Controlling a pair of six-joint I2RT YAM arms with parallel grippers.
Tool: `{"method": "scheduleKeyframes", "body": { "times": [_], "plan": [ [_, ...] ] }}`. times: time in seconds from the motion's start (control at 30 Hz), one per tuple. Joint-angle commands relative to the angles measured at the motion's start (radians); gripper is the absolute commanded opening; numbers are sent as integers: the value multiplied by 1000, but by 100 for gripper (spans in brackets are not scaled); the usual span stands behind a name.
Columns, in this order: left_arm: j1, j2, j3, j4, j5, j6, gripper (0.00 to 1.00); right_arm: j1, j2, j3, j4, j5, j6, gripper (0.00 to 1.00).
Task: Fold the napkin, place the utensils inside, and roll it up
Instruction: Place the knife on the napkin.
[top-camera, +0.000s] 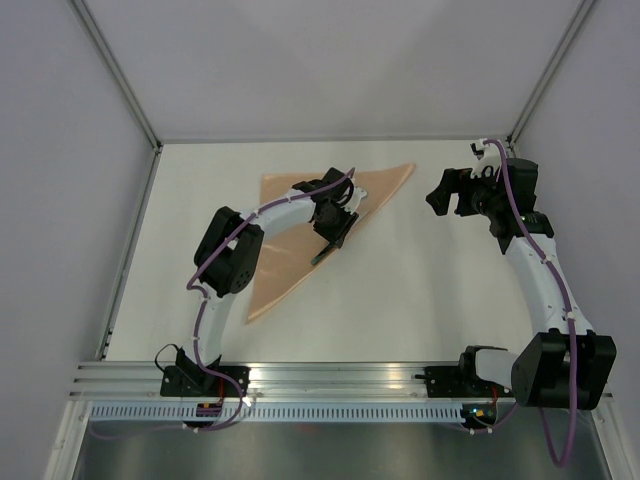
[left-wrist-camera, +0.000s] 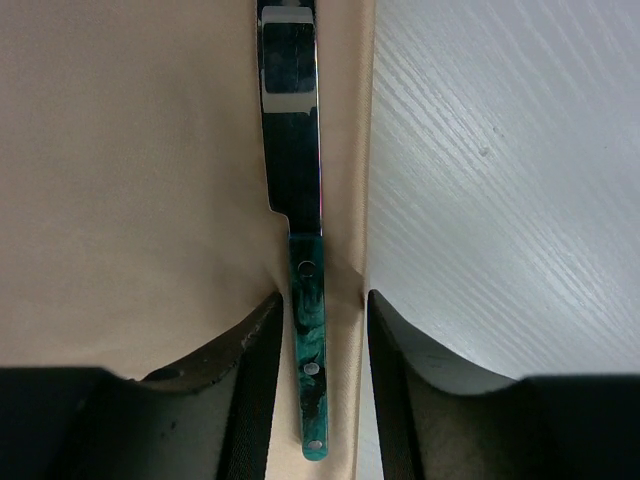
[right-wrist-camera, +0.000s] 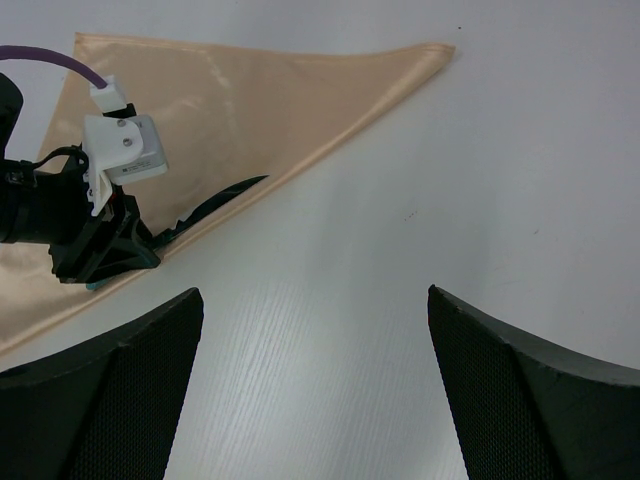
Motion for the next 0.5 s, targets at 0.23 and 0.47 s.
{"method": "scheduleKeyframes", "body": {
  "times": [0.23, 0.47],
  "plan": [
    [-3, -53, 70, -7, 10, -31, 53, 1, 2, 7, 4, 2, -5, 98],
    [-3, -86, 108, -7, 4, -47, 60, 0, 24, 14, 12, 5, 18, 98]
  ]
}}
